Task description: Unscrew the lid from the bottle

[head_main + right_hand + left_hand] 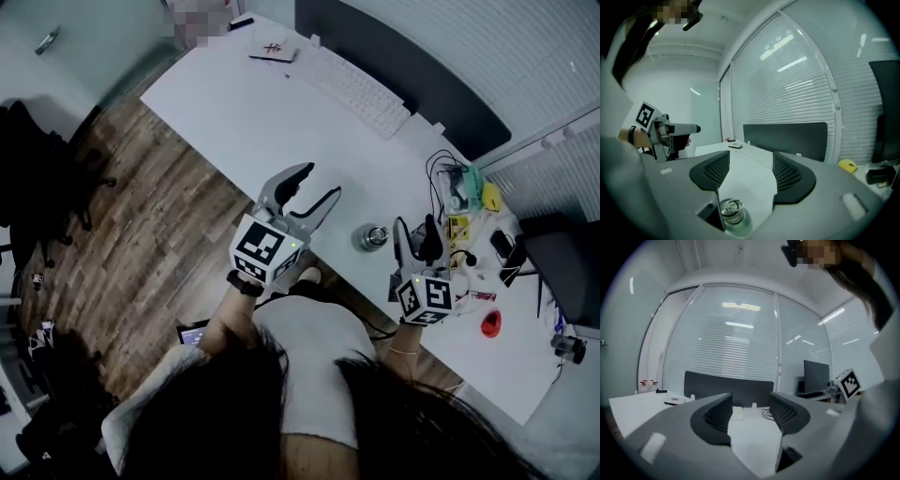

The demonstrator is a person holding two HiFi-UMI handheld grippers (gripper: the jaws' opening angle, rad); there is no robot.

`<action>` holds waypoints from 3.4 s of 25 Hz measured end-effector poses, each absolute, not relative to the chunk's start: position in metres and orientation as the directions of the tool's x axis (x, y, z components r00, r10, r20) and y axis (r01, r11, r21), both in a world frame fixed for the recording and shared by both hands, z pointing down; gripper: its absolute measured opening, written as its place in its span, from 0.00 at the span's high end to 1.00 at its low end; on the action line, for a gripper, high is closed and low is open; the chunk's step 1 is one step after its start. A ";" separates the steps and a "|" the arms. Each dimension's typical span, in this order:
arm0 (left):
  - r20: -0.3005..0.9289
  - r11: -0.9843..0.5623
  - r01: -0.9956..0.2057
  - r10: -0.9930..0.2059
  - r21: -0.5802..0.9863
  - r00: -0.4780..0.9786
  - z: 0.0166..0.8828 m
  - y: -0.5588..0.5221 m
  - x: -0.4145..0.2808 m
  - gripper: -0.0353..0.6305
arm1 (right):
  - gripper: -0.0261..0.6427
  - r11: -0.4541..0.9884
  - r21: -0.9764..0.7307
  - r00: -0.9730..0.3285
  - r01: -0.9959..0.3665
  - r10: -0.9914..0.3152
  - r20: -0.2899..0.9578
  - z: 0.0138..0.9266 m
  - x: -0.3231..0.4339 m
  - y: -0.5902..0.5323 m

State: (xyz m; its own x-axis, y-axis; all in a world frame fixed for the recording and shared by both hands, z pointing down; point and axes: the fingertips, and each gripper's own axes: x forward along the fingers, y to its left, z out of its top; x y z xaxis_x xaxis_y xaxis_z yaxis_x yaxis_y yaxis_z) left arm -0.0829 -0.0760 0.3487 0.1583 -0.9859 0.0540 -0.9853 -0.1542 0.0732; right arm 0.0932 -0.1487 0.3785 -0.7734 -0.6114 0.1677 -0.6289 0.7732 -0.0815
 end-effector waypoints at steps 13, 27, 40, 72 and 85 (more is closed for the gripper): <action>0.065 -0.407 -0.909 -0.908 0.092 0.413 0.357 -0.150 -0.032 0.55 | 0.57 0.665 -0.109 -0.673 -0.739 -0.722 0.160 0.376 0.126 -0.170; 0.098 -0.693 -0.712 -0.706 0.109 0.702 0.369 -0.161 -0.001 0.54 | 0.58 0.458 -0.148 -0.478 -0.877 -0.863 0.163 0.380 0.126 -0.135; 0.135 -0.779 -0.608 -0.593 0.151 0.793 0.396 -0.142 0.010 0.51 | 0.58 0.428 -0.164 -0.454 -0.889 -0.872 0.183 0.389 0.123 -0.118; 0.318 -0.972 -0.189 -0.137 0.137 0.938 0.560 -0.096 0.075 0.39 | 0.58 0.605 -0.189 -0.633 -0.774 -0.728 0.262 0.485 0.084 -0.109; 0.317 -0.976 -0.177 -0.131 0.123 0.940 0.565 -0.101 0.089 0.39 | 0.58 0.579 -0.176 -0.604 -0.796 -0.742 0.291 0.499 0.077 -0.114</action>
State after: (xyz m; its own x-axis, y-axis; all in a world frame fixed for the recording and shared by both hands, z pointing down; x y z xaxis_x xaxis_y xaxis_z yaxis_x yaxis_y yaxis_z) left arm 0.0890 -0.1005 0.5647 0.9395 -0.1307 0.3166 -0.1773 -0.9764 0.1231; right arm 0.0775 -0.1141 0.4993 -0.6041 -0.7418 0.2913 -0.7960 0.5790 -0.1763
